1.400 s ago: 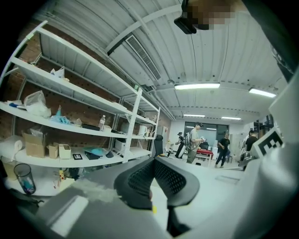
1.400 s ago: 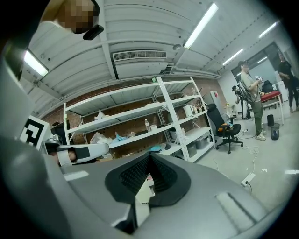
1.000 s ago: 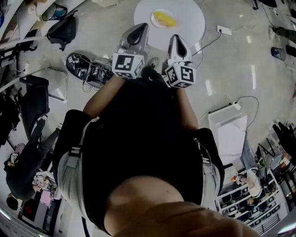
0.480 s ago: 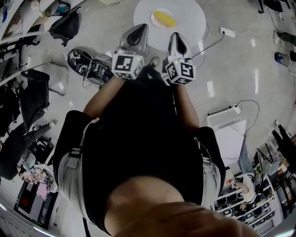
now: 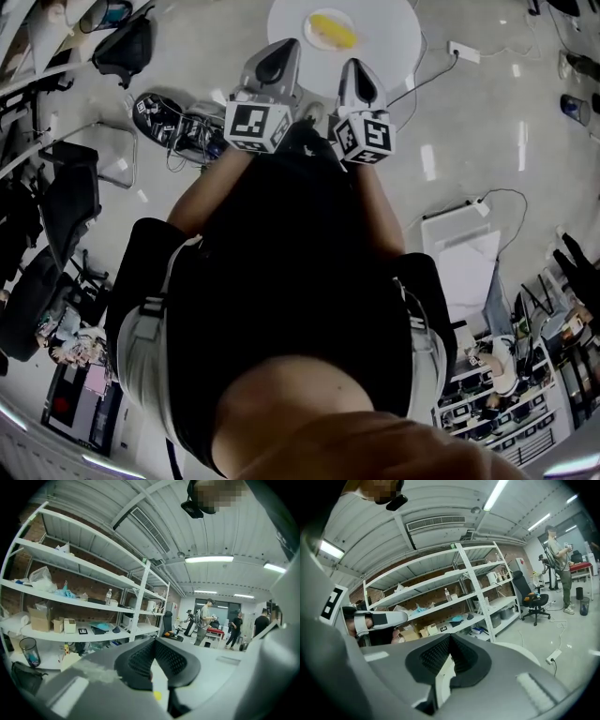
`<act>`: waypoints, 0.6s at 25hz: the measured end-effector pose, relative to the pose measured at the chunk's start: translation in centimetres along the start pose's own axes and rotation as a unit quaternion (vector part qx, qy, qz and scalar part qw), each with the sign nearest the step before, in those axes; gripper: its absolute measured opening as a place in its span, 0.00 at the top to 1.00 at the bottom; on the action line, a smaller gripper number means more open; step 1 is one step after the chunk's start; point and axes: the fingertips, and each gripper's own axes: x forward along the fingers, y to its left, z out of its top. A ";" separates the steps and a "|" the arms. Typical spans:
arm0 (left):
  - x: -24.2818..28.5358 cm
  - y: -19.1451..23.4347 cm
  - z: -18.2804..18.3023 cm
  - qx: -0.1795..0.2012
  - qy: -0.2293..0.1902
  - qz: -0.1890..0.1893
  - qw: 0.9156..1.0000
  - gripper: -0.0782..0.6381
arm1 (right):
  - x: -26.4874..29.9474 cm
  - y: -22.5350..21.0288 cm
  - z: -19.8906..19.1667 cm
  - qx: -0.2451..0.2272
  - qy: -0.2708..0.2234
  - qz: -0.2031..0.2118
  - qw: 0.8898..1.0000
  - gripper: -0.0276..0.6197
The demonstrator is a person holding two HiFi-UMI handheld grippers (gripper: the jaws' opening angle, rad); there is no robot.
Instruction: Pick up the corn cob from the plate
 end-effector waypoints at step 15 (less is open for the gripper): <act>4.8 3.6 -2.0 -0.027 0.038 -0.014 0.999 0.88 | 5.2 -1.0 -3.3 0.005 0.071 -0.016 0.997 0.86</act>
